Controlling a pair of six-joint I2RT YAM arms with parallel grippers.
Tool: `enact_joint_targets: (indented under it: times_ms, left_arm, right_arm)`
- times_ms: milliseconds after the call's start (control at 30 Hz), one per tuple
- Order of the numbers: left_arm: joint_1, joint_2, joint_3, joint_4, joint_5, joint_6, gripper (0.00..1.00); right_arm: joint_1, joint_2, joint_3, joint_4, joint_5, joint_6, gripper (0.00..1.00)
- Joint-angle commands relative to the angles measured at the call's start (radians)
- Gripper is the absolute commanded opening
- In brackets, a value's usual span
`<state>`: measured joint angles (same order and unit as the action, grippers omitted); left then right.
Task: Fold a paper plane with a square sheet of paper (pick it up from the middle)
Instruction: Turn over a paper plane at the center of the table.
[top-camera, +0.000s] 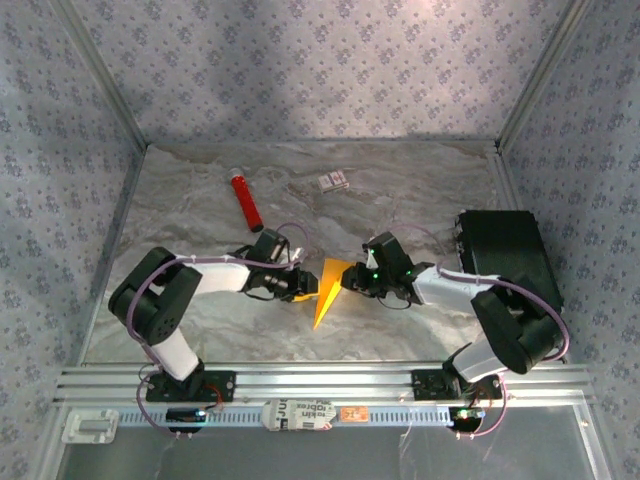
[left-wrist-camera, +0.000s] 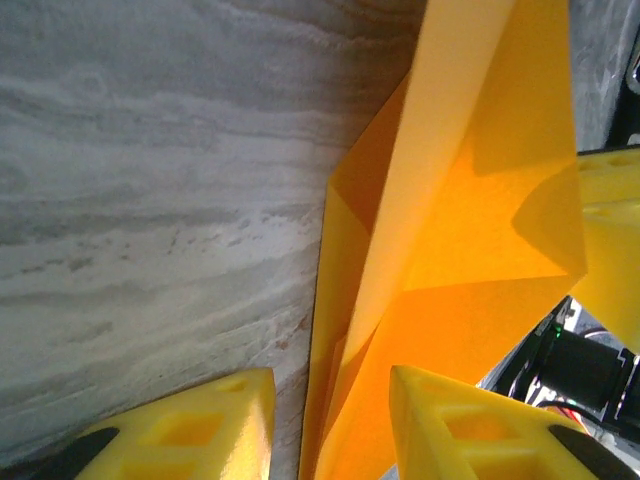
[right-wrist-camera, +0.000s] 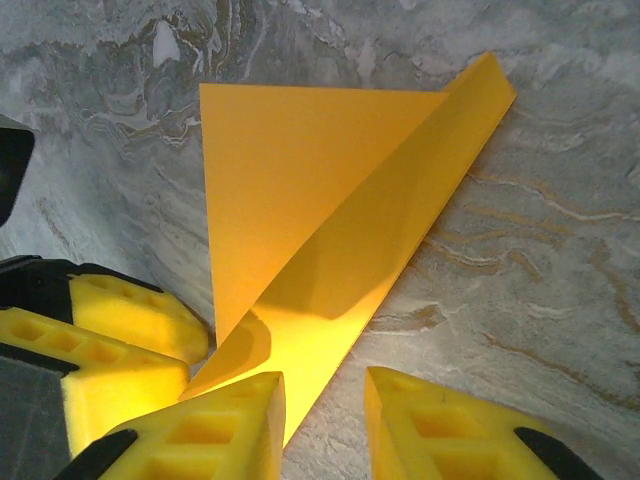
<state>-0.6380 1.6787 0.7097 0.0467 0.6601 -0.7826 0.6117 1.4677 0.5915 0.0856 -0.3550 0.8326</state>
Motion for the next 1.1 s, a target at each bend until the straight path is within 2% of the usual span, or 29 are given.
enact_joint_targets:
  times_ms: [0,300,800,1067]
  left_arm:
    - [-0.018,0.024,0.022,-0.034,0.047,0.038,0.35]
    - [-0.061,0.068,0.055,-0.043,0.061,0.059,0.35]
    - [-0.096,0.099,0.094,-0.060,0.065,0.092,0.22]
    - [-0.109,0.126,0.118,-0.042,0.079,0.084,0.22]
  right_arm:
    - [0.006,0.010,-0.003,-0.002,0.017,0.022,0.28]
    - [0.008,0.023,-0.018,-0.008,0.013,0.027,0.28]
    - [0.010,0.029,-0.059,0.056,-0.017,0.051,0.28]
    - [0.010,0.030,-0.077,0.084,-0.028,0.063,0.27]
